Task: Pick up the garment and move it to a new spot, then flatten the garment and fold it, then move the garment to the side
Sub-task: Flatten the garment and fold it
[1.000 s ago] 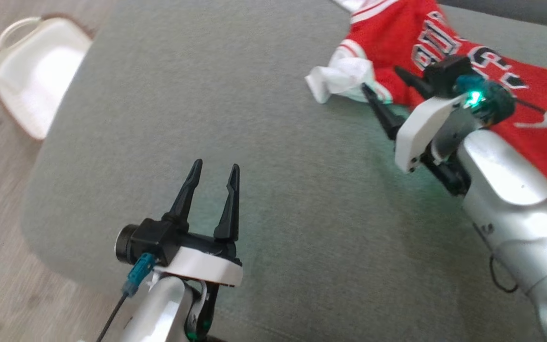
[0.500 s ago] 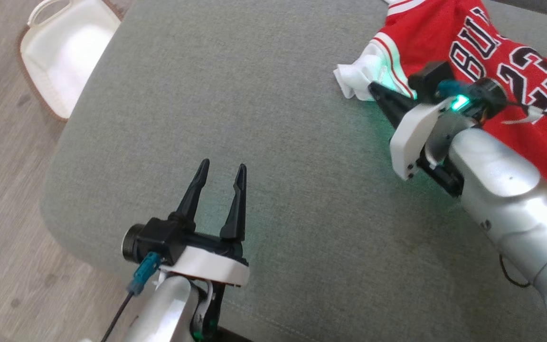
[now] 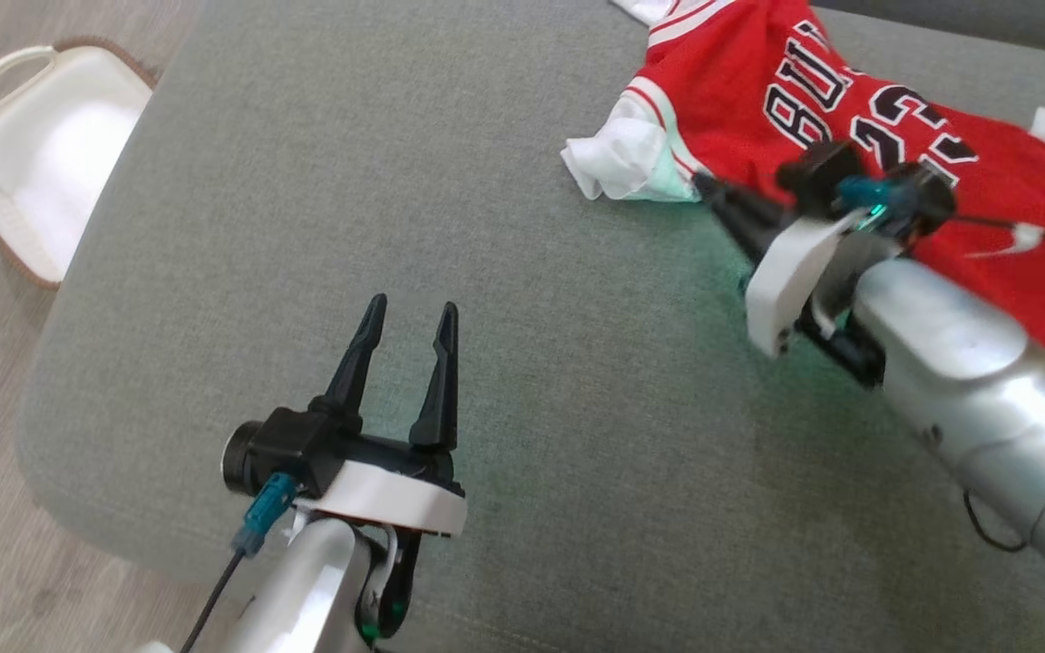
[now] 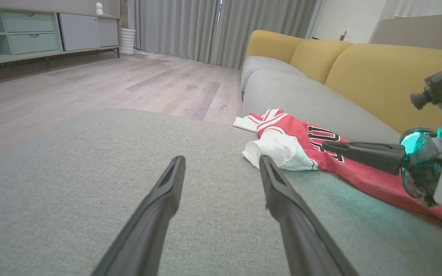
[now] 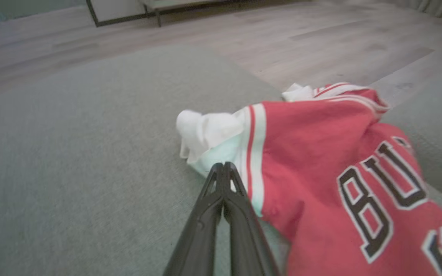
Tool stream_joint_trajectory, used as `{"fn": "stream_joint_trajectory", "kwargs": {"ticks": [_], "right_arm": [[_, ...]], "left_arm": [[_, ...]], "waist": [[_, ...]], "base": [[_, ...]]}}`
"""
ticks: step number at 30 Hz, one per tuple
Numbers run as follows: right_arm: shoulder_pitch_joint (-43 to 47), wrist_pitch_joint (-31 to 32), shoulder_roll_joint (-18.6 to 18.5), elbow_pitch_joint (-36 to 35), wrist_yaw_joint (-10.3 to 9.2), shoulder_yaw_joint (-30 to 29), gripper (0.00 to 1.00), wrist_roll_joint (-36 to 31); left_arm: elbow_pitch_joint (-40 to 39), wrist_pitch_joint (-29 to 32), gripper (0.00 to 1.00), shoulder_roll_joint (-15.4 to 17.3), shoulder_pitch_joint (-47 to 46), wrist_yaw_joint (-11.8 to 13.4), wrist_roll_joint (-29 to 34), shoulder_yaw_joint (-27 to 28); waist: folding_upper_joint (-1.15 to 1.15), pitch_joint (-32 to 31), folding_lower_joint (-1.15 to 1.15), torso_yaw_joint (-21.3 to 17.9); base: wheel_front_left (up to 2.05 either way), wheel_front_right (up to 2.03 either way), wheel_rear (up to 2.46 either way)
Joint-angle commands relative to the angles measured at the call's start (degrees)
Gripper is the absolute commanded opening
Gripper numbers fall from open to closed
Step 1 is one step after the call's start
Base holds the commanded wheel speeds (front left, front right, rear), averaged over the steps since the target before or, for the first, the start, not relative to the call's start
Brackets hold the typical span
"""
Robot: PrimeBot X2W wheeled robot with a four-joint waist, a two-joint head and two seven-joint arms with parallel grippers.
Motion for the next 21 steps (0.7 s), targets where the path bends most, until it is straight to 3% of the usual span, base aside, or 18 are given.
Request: {"fn": "stream_joint_trajectory", "kwargs": {"ticks": [1, 9, 13, 14, 21], "right_arm": [[-1.42, -1.67, 1.15, -0.16, -0.04, -1.06, 0.0, 0.53], [1.72, -5.73, 3.34, 3.89, -0.04, -9.08, 0.0, -0.89], [5.68, -5.82, 3.0, -0.69, -0.04, -20.19, 0.0, -5.14], [5.68, -5.82, 3.0, -0.69, -0.04, -20.19, 0.0, -5.14], [21.18, -5.84, 5.32, -14.31, -0.04, -41.68, 0.0, -18.88]], "left_arm": [[-1.3, -0.54, 1.0, 0.29, -1.65, -0.25, 0.92, 1.53], [-1.5, -0.55, 1.0, 0.29, -1.12, -0.46, 2.87, 3.73], [-1.74, -0.55, 1.0, 0.31, -0.18, -0.88, 4.06, 5.41], [-1.74, -0.55, 1.0, 0.31, -0.18, -0.88, 4.06, 5.41], [-2.59, -0.55, 1.0, 0.35, 1.59, -1.69, 5.86, 8.17]], "waist": [[0.0, -0.51, 0.0, -0.61], [0.0, -4.58, 0.0, -6.26], [0.0, -6.15, 0.0, -10.25], [0.0, -6.15, 0.0, -10.25], [0.0, -7.39, 0.0, -16.35]], "base": [[0.0, 0.0, 0.0], [0.0, 0.0, 0.0], [0.0, 0.0, 0.0], [0.0, 0.0, 0.0], [0.0, 0.0, 0.0]]}}
